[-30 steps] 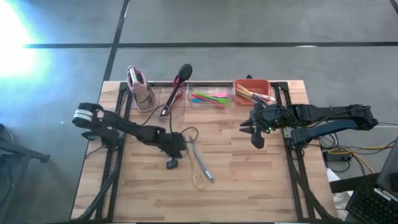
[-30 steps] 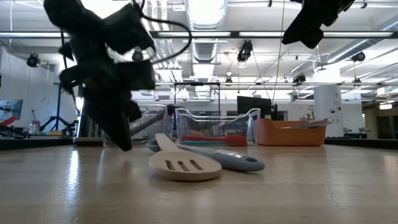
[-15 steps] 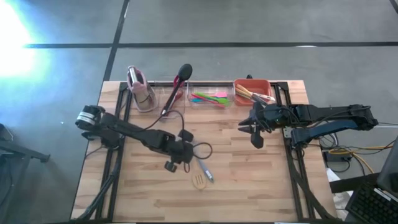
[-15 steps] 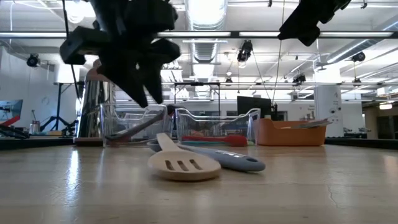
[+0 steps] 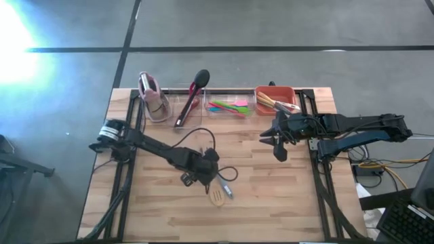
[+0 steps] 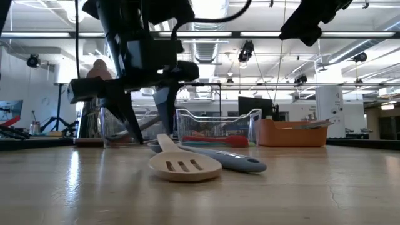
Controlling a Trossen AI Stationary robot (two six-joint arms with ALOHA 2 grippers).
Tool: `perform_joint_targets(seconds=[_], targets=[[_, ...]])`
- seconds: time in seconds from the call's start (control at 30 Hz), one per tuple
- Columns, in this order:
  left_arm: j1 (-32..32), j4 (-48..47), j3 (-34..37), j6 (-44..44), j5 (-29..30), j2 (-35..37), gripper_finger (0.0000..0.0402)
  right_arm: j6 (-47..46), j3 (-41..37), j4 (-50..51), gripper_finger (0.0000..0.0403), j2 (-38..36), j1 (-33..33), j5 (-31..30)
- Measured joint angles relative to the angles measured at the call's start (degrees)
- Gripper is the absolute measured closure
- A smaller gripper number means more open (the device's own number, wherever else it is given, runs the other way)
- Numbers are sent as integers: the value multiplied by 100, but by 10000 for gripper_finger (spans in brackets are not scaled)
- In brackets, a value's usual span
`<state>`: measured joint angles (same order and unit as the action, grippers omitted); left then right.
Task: Pick & Place Kitchen Items
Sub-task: Put the light brown serving spoon into the left transparent bin
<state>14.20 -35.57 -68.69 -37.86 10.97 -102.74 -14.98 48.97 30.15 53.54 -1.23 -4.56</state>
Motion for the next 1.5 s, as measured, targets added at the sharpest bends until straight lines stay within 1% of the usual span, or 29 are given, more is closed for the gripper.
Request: perform_joint_targets(seconds=[0.17,0.3,0.67,0.9,1.07,1.17,1.27,1.5], targets=[[11,7,-62,-241,71,-169,170,2,0,-2,312,0,2,0],[55,46,-164,-443,69,-249,170,2,0,-4,309,0,2,0],[132,21,-437,-940,-146,-628,170,2,0,-33,293,0,3,-2],[144,-85,-636,-1193,-209,-921,178,11,0,-38,302,2,1,-2],[144,-247,-827,-1294,-252,-1052,192,20,0,-39,311,2,0,0],[110,-390,-993,-1302,-373,-1153,205,20,0,-39,314,2,0,0],[77,-466,-1114,-1410,-456,-1269,221,20,0,-39,313,1,0,0],[-32,-440,-1108,-1590,-626,-1383,265,20,0,-39,302,2,0,0]])
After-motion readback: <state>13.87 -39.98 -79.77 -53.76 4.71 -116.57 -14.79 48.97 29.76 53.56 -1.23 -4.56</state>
